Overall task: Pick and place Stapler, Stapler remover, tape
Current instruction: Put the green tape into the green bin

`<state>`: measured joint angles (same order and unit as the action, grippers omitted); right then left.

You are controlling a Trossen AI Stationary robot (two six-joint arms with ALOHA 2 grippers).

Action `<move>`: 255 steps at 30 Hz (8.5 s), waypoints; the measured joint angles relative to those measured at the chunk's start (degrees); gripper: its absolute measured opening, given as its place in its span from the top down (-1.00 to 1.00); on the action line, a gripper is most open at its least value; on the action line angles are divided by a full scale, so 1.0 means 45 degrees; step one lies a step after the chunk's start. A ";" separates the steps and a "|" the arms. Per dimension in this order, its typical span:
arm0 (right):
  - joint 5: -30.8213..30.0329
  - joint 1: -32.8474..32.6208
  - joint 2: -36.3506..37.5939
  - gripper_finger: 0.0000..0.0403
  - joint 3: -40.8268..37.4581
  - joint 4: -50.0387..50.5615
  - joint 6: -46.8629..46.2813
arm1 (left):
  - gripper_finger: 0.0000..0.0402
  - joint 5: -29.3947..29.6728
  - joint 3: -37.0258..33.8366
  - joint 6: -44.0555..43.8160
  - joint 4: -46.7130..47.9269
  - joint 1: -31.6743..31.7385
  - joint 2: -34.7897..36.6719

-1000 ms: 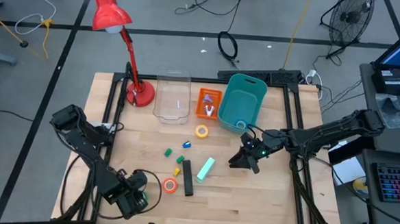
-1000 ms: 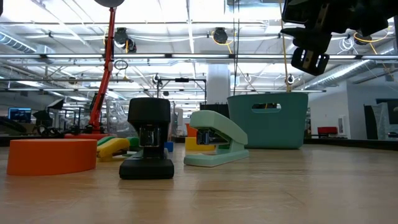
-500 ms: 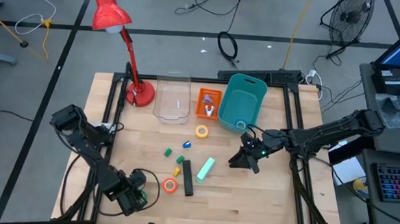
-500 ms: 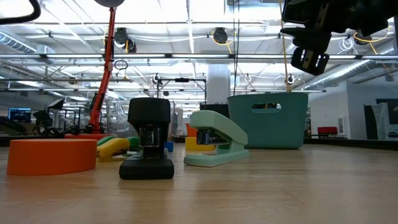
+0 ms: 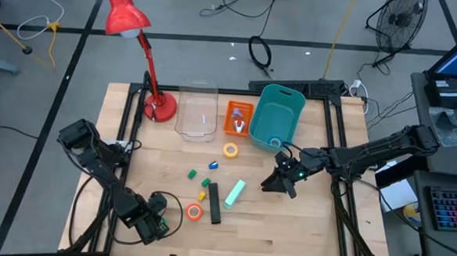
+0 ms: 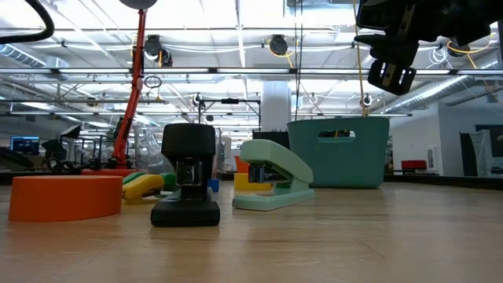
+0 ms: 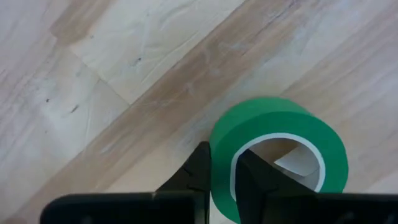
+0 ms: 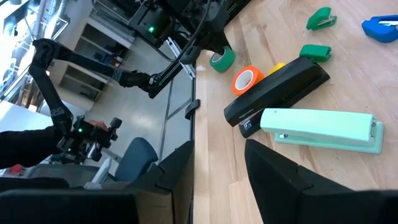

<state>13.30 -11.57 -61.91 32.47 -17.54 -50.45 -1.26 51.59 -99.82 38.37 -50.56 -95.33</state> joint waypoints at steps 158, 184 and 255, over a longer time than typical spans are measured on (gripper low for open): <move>-0.5382 0.0636 -0.1914 0.24 0.2958 -0.4725 0.1694 | 0.82 -0.4862 0.5358 1.4433 -0.7120 1.3272 0.1512; -0.6010 0.0733 -0.1928 0.85 0.2968 -0.5383 0.1074 | 0.15 -0.6312 0.5345 1.4703 -0.6395 1.3920 0.2130; -0.4285 0.8785 -0.7742 0.74 0.8446 1.5246 0.3086 | -0.04 -0.0359 0.5348 1.5458 0.0467 1.1703 0.4813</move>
<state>-5.98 27.96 -96.75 70.48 51.07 -36.57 -2.87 75.66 -30.26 40.47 2.10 -73.67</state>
